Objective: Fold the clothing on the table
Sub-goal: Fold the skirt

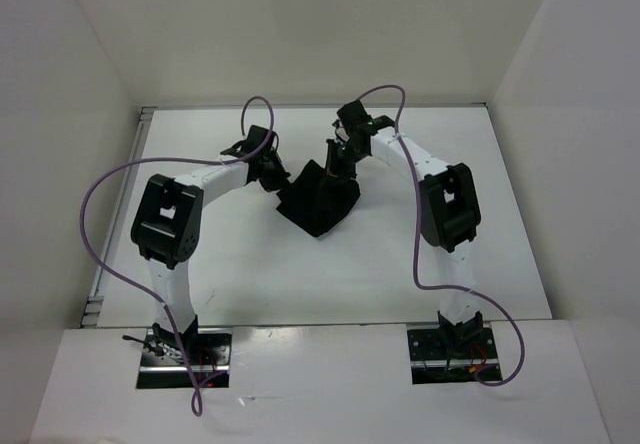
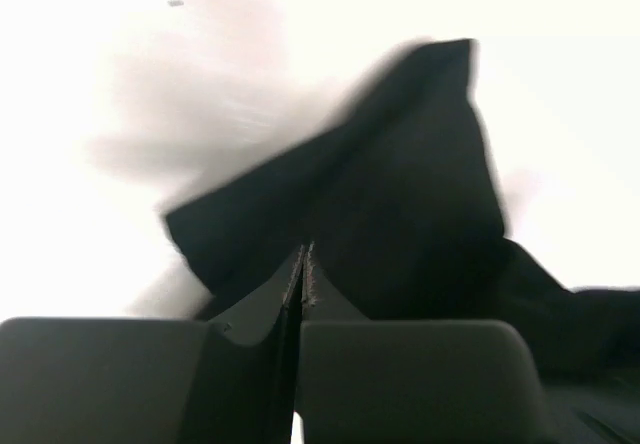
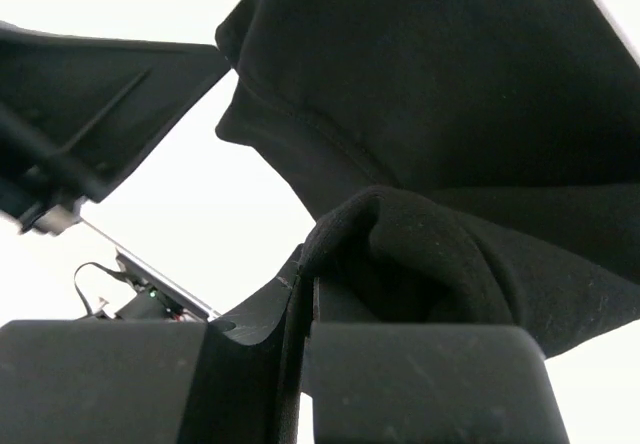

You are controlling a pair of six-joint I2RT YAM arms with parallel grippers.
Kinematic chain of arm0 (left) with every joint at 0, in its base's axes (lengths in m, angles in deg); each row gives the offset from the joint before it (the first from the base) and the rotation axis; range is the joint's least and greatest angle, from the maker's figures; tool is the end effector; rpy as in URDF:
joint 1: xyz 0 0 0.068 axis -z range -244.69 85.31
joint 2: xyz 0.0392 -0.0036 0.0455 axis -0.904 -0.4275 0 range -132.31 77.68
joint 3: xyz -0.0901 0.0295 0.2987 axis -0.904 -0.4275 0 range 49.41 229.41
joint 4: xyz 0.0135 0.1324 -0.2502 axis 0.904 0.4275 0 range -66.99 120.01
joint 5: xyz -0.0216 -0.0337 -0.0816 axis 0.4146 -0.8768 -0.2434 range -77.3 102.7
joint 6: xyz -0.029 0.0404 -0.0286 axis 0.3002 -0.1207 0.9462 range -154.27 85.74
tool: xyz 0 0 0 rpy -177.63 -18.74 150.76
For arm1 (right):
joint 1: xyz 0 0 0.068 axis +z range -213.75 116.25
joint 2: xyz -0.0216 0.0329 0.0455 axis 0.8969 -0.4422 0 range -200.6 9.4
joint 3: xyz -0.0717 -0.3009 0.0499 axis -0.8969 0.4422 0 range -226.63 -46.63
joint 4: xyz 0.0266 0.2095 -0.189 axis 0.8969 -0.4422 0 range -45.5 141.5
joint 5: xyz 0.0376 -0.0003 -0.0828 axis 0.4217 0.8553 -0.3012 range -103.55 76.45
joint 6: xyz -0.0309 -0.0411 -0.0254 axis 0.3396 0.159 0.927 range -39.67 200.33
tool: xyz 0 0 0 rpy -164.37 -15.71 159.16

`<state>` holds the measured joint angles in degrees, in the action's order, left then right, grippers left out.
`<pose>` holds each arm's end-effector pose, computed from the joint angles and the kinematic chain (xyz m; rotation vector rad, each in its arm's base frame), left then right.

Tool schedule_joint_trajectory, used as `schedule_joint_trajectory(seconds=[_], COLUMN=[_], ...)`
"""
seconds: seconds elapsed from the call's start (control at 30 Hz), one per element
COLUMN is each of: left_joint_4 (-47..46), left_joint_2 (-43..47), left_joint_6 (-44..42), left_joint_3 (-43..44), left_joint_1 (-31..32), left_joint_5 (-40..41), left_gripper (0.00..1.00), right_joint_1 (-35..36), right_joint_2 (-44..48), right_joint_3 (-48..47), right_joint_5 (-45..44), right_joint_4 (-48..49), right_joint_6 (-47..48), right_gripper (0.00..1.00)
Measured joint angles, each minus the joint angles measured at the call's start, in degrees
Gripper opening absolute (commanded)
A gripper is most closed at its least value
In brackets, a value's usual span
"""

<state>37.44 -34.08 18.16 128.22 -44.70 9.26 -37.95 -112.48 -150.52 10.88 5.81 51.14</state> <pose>0.4396 -0.1626 0.2175 -0.6704 2.4100 -0.6369 0.4467 0.2348 0.2478 -0.0592 2.8125 0.8428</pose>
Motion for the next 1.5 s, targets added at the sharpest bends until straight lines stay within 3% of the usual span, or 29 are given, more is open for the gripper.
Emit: schedule_joint_trajectory(seconds=[0.33,0.67,0.77,0.8,0.83,0.93,1.07,1.37,1.47,1.5], left_joint_4=[0.50,-0.35,-0.42,-0.44,-0.46,-0.48,-0.46,2.56,4.59,5.35], left_joint_2=[-4.74,-5.86,-5.92,-5.95,-5.95,-5.95,-5.95,-2.91,1.31,3.21], left_joint_6=[-0.02,-0.02,-0.02,-0.02,-0.02,-0.02,-0.04,-3.17,-4.68,-5.44], left_joint_3=[0.35,0.83,0.85,0.85,0.85,0.85,0.83,0.92,1.57,2.40], left_joint_1=[-0.81,-0.81,-0.85,-1.01,-1.07,-1.11,-1.73,-4.81,-5.86,-6.14], left_joint_5=[-0.31,-1.49,-1.64,-1.73,-1.77,-1.86,-2.32,0.35,1.29,1.01], left_gripper=[0.00,0.00,0.00,0.00,0.00,0.00,0.00,0.00,0.00,0.00], right_joint_1=[0.76,1.57,2.47,2.80,3.15,3.80,3.96,2.34,0.94,0.37], right_joint_2=[-4.37,-15.85,-21.05,-22.45,-23.30,-24.37,-24.63,-17.92,-13.25,-11.98], right_joint_3=[-8.31,-25.62,-33.62,-35.76,-36.87,-37.64,-38.23,-37.94,-36.50,-35.82], right_joint_5=[0.02,0.39,0.61,0.96,1.46,3.87,5.62,3.45,0.52,-0.35], right_joint_4=[-3.78,-9.86,-12.72,-13.44,-13.81,-14.71,-15.69,-17.14,-17.42,-17.51], right_joint_6=[0.87,2.16,2.89,3.21,3.43,3.96,4.74,5.25,6.21,6.49], right_gripper=[0.01,0.01,0.09,0.14,0.29,0.43,0.55,0.52,0.38,0.28])
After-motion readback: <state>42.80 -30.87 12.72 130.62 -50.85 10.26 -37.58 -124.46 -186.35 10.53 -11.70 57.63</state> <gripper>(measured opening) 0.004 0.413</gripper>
